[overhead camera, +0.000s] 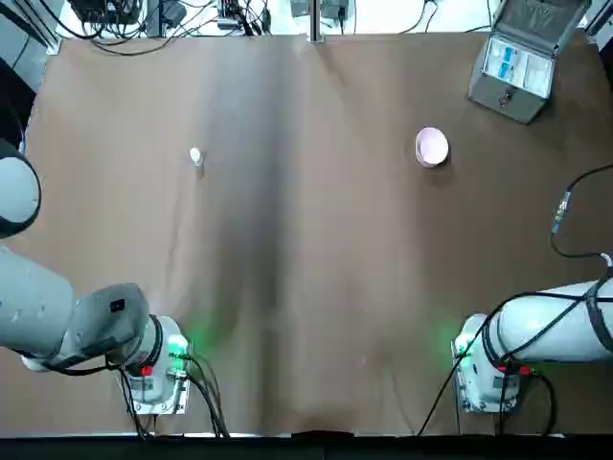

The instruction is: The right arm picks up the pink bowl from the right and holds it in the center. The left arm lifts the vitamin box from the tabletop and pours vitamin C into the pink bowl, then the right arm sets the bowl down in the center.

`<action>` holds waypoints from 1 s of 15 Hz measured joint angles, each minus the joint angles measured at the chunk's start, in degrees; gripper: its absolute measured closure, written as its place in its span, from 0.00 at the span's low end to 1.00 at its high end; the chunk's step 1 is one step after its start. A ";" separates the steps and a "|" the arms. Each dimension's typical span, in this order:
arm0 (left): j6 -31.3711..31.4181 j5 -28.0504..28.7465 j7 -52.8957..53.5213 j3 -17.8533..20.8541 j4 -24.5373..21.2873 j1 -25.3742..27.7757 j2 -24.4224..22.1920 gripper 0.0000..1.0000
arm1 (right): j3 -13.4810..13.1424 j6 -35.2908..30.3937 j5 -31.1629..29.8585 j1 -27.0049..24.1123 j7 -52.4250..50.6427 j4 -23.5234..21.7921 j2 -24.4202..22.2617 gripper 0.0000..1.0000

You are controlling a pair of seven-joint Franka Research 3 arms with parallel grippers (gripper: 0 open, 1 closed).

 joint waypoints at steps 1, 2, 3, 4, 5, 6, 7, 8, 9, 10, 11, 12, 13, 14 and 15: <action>-0.02 0.00 0.06 0.00 0.00 0.00 0.06 0.00 | 0.01 0.01 -0.01 0.00 0.00 0.00 -0.06 0.01; -0.03 0.00 0.10 0.00 0.00 -0.02 0.12 0.00 | 0.02 0.01 -0.01 0.00 -0.01 0.00 -0.07 0.01; -0.03 0.00 0.05 0.00 0.00 -0.06 0.16 0.00 | 0.02 0.01 -0.01 0.00 -0.01 0.00 -0.07 0.01; -0.03 0.00 0.02 -0.01 0.00 -0.06 0.22 0.00 | 0.03 0.01 -0.01 0.00 -0.01 0.00 -0.07 0.01; -0.03 0.00 0.00 0.00 0.00 -0.05 0.28 0.00 | 0.03 0.02 -0.01 0.00 -0.01 0.00 -0.07 0.01; -0.03 0.00 0.00 0.00 0.00 -0.05 0.38 0.00 | 0.03 0.02 -0.01 0.00 -0.01 0.00 -0.07 0.01; -0.04 -0.01 0.08 -0.02 0.00 -0.11 0.54 0.00 | 0.03 0.03 -0.01 0.00 -0.01 0.00 -0.07 0.01; -0.07 -0.01 0.24 -0.05 -0.02 -0.19 0.89 0.00 | 0.03 0.03 -0.01 0.00 -0.01 0.00 -0.07 0.01; -0.10 -0.01 0.37 -0.11 -0.06 -0.28 1.45 0.00 | 0.03 0.03 -0.01 0.00 -0.01 0.01 -0.07 0.01; -0.09 -0.01 0.49 -0.19 -0.07 -0.26 2.27 0.00 | 0.03 0.03 -0.01 0.00 -0.01 0.00 -0.07 0.01; -0.09 -0.01 1.22 -0.20 -0.07 -0.22 3.13 0.00 | 0.04 0.04 -0.01 0.00 -0.01 0.00 -0.07 0.01; -0.07 -0.01 2.69 -0.20 -0.05 -0.14 4.02 0.00 | 0.04 0.04 -0.01 0.00 -0.02 0.00 -0.07 0.01; -0.06 -0.03 4.66 -0.13 -0.05 -0.05 4.80 0.00 | 0.04 0.04 -0.01 0.00 -0.02 0.00 -0.07 0.01; -0.05 -0.11 6.50 0.03 -0.03 0.11 5.52 0.00 | 0.05 0.04 -0.01 0.00 -0.02 0.00 -0.07 0.01; -0.04 -0.77 8.16 0.18 -0.01 0.68 6.16 0.00 | 0.05 0.04 -0.01 0.00 -0.02 0.00 -0.07 0.01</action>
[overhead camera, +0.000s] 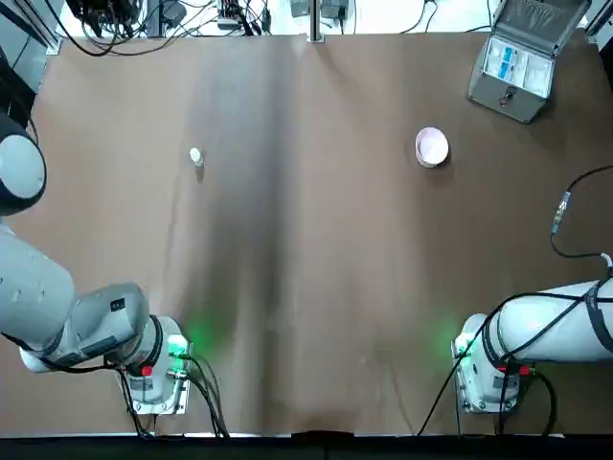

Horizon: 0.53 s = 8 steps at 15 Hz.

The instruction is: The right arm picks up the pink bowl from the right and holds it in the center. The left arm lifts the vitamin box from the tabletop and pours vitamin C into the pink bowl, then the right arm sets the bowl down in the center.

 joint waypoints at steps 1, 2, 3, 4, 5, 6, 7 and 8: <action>0.02 -2.12 1.70 0.08 0.03 1.24 0.69 0.00 | 0.01 0.01 0.00 0.00 0.00 0.00 0.00 0.01; 0.03 -4.92 3.77 0.15 0.04 3.10 1.46 0.00 | 0.01 0.01 0.00 0.00 0.00 0.00 0.00 0.01; 0.13 -7.49 6.26 0.21 0.15 5.10 2.38 0.00 | 0.02 0.01 0.00 0.00 0.00 0.00 0.00 0.01; 0.19 -10.36 12.25 0.38 0.73 7.95 4.39 0.00 | 0.02 0.02 0.00 0.00 0.00 0.00 0.00 0.01; 0.28 -11.13 14.96 0.39 0.95 8.57 5.41 0.00 | 0.02 0.02 0.00 0.00 0.00 0.01 0.00 0.01; 0.49 -12.29 17.27 0.40 1.23 9.03 6.50 0.00 | 0.02 0.04 0.00 0.00 0.00 0.00 0.00 0.01; 0.68 -13.91 19.66 0.40 1.43 9.57 7.62 0.00 | 0.02 0.07 0.00 0.00 0.00 0.00 0.01 0.01; 1.05 -15.94 22.54 0.41 1.57 10.38 8.85 0.00 | 0.02 0.12 0.00 0.00 0.00 -0.01 0.01 0.01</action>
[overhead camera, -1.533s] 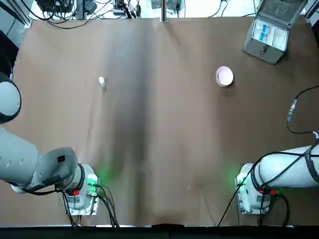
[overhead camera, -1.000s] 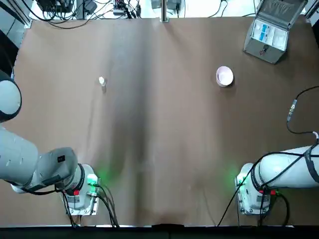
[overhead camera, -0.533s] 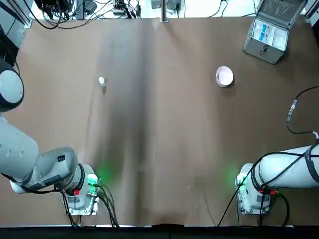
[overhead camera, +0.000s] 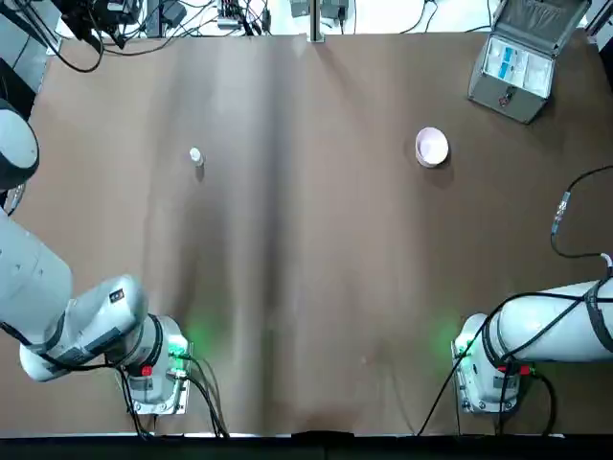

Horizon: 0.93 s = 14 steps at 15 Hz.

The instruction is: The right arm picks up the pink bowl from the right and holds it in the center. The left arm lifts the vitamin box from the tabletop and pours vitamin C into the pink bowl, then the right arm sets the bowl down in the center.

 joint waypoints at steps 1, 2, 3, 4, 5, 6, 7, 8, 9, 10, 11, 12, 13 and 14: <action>0.35 -2.10 3.34 0.00 0.05 1.09 1.36 0.00 | -0.01 0.05 0.00 0.00 0.00 0.00 0.00 0.01; 0.54 -4.03 6.95 0.02 0.10 2.41 2.92 0.00 | 0.00 0.08 0.00 0.00 0.00 0.00 0.00 0.01; 0.62 -6.06 10.86 0.06 0.12 3.84 4.66 0.00 | -0.01 0.10 0.00 0.00 0.00 0.00 0.00 0.01; 0.67 -8.11 14.95 0.09 0.16 5.32 6.57 0.00 | 0.00 0.12 0.00 0.00 0.00 -0.01 0.00 0.01; 0.71 -10.18 19.30 0.14 0.18 6.76 8.55 0.00 | -0.01 0.14 0.00 0.00 0.00 -0.01 0.00 0.01; 0.73 -12.19 23.62 0.16 0.24 8.11 10.53 0.00 | 0.00 0.15 0.00 0.00 0.00 -0.01 0.00 0.01; 0.75 -13.85 27.52 0.18 0.28 9.28 12.36 0.00 | 0.00 0.15 0.00 0.00 0.00 -0.01 0.01 0.01; 0.79 -15.46 31.45 0.18 0.34 10.40 14.13 0.00 | 0.00 0.14 0.00 0.00 0.00 -0.03 0.09 0.01; 0.79 -16.92 35.94 0.18 0.35 11.39 15.80 0.00 | 0.02 0.08 0.03 0.00 0.01 -0.15 0.31 0.01; 0.79 -18.40 41.30 0.18 0.38 12.20 17.47 0.00 | 0.07 0.03 0.09 0.00 0.03 -0.35 0.88 0.01; 0.79 -20.31 47.70 0.17 0.38 12.84 19.14 0.00 | 0.17 0.04 0.32 0.10 0.03 -0.64 1.81 0.01; 0.79 -22.20 54.33 0.19 0.37 13.37 20.79 0.00 | 0.24 0.25 1.06 0.47 0.03 -0.93 3.13 0.01; 0.74 -23.82 60.93 0.19 0.32 13.76 22.39 0.00 | 0.30 1.02 1.86 1.15 0.03 -1.08 4.66 0.01; 0.55 -25.09 66.66 0.19 0.30 14.02 23.92 0.00 | 0.38 2.13 2.47 2.06 0.03 -1.11 6.19 0.01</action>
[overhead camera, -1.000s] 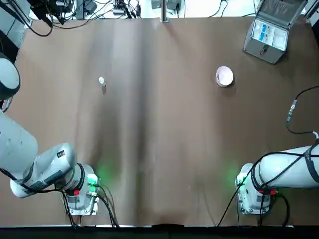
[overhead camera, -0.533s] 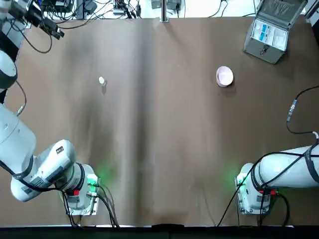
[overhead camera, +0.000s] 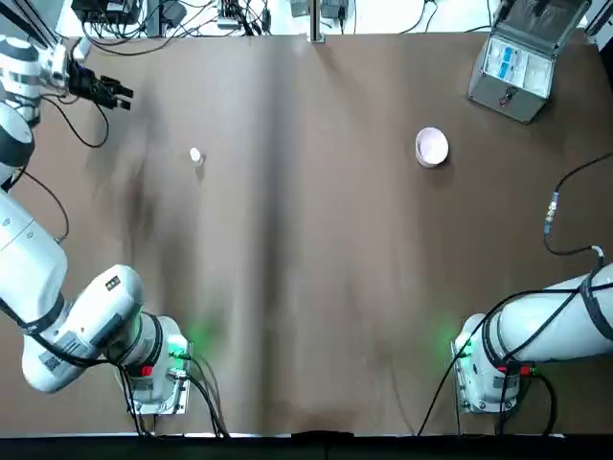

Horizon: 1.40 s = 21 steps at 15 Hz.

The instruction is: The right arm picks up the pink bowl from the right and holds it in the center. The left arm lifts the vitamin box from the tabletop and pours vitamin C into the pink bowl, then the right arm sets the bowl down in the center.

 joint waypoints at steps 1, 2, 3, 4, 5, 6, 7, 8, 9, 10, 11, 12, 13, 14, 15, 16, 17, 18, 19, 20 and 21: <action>-0.44 -1.01 4.66 -0.01 -0.08 0.21 1.51 0.00 | 0.05 0.89 0.28 1.22 0.01 -0.01 1.41 0.01; -1.45 -1.79 8.40 -0.01 -0.08 0.41 3.06 0.00 | 0.12 1.69 0.34 2.58 0.11 -0.02 2.74 0.01; -3.12 -2.82 12.24 -0.02 -0.13 0.61 4.74 0.00 | 0.18 2.61 0.37 3.98 0.31 -0.07 4.05 0.01; -4.73 -3.67 16.16 -0.05 -0.13 0.74 6.38 0.00 | 0.25 3.51 0.56 5.33 0.41 -0.12 5.40 0.01; -6.19 -4.20 20.42 -0.12 -0.13 0.82 7.95 0.00 | 0.30 4.42 1.17 6.62 0.49 -0.17 6.78 0.01; -7.38 -4.56 24.54 -0.24 -0.12 0.82 9.40 0.00 | 0.34 5.47 1.63 7.67 0.65 -0.19 8.20 0.01; -8.55 -5.05 31.36 -0.70 -0.12 0.72 11.88 0.00 | 0.36 7.52 2.40 8.56 0.82 -0.22 11.03 0.01; -8.79 -5.05 34.32 -0.84 -0.13 0.44 12.90 0.00 | 0.23 7.95 2.85 8.47 0.83 -0.25 12.41 0.01; -8.91 -5.05 37.33 -0.92 -0.12 -0.01 13.72 0.00 | -0.03 8.11 3.32 8.14 0.85 -0.26 13.75 0.01; -8.94 -5.05 40.59 -1.03 -0.13 -0.57 14.45 0.00 | -0.26 8.14 3.46 7.37 0.87 -0.29 15.06 0.01; -8.98 -5.05 43.36 -1.09 -0.19 -1.16 15.04 0.00 | -0.44 8.16 3.56 6.17 0.87 -0.33 16.41 0.01; -9.06 -5.05 45.39 -1.13 -0.38 -1.77 15.56 0.00 | -0.56 8.15 3.61 4.81 0.84 -0.40 17.77 0.01; -9.14 -5.05 46.50 -1.19 -0.62 -2.45 15.95 0.00 | -0.66 8.18 3.66 3.48 0.76 -0.44 19.25 0.01; -9.24 -5.05 47.08 -1.23 -0.83 -3.24 16.25 0.00 | -0.75 8.50 3.67 2.28 0.73 -0.49 20.72 0.01; -9.28 -5.05 47.31 -1.26 -1.09 -4.16 16.44 0.00 | -0.79 9.35 3.70 1.32 0.73 -0.53 22.09 0.01; -9.28 -5.05 47.46 -1.26 -1.44 -5.03 16.54 0.00 | -0.81 10.32 3.79 0.56 0.73 -0.73 23.38 0.01; -9.26 -5.05 47.61 -1.24 -1.79 -5.82 16.65 0.00 | -0.81 11.50 3.95 0.16 0.73 -1.25 24.47 0.01; -9.24 -5.05 47.72 -1.24 -2.02 -6.37 16.78 0.00 | -0.80 12.76 4.14 0.01 0.73 -2.21 25.35 0.01; -9.24 -5.05 47.76 -1.24 -2.14 -6.64 16.88 0.00 | -0.78 14.21 4.26 0.02 0.73 -3.36 26.16 0.01; -9.24 -5.05 47.77 -1.23 -2.23 -6.67 16.93 0.00 | -0.73 15.85 4.29 0.04 0.74 -4.57 26.89 0.01; -9.24 -5.04 47.79 -1.22 -2.34 -6.67 16.94 0.00 | -0.69 17.50 4.30 0.05 0.74 -5.75 27.56 0.01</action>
